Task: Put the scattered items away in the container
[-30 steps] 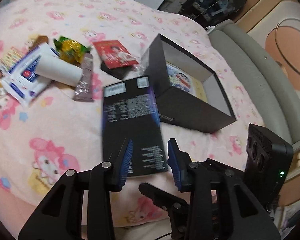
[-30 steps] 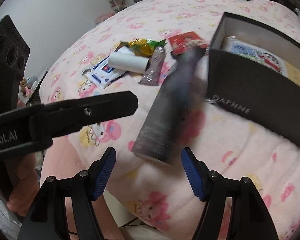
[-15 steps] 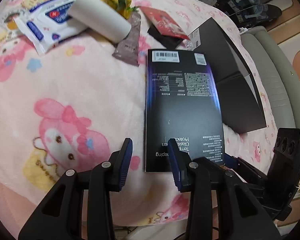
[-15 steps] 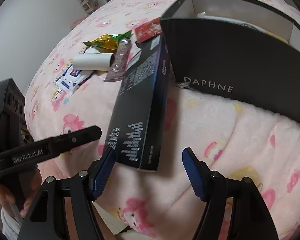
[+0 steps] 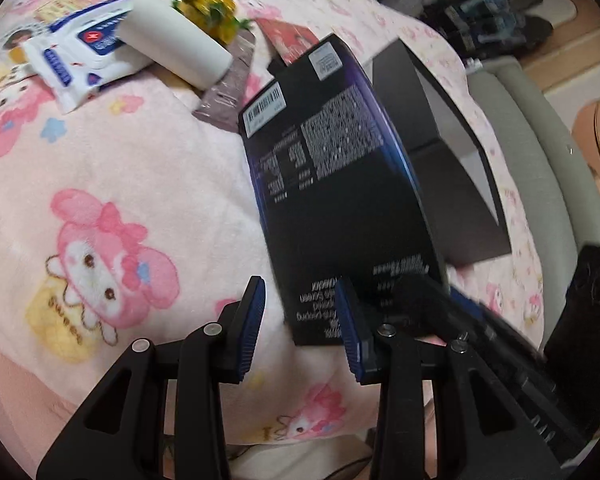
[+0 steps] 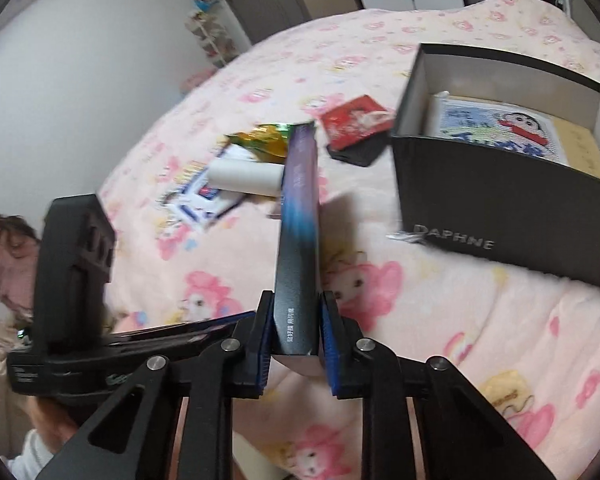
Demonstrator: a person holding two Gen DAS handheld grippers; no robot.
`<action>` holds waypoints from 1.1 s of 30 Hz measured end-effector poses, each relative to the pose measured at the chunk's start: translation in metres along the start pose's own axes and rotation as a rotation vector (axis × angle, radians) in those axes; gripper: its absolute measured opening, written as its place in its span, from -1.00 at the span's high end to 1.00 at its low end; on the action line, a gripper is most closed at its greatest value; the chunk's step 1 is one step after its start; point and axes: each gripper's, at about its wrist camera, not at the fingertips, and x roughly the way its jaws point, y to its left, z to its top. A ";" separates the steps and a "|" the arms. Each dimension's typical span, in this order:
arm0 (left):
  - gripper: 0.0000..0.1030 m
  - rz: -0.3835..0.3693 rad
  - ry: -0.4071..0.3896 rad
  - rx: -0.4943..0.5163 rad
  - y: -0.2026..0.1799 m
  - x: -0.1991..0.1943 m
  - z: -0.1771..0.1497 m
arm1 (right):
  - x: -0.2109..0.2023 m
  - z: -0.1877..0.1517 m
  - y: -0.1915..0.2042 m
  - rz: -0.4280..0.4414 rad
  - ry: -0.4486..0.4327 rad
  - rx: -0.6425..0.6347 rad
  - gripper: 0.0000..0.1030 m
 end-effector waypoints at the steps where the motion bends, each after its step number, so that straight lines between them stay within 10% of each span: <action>1: 0.31 -0.009 -0.010 -0.018 0.004 -0.004 0.001 | 0.001 -0.002 0.004 -0.008 0.005 -0.024 0.63; 17: 0.27 0.038 -0.176 -0.043 0.022 -0.063 0.010 | 0.018 -0.037 0.073 0.061 0.106 -0.352 0.41; 33: 0.28 0.210 -0.089 -0.106 0.052 -0.025 0.004 | 0.073 -0.064 0.014 0.151 0.324 0.014 0.34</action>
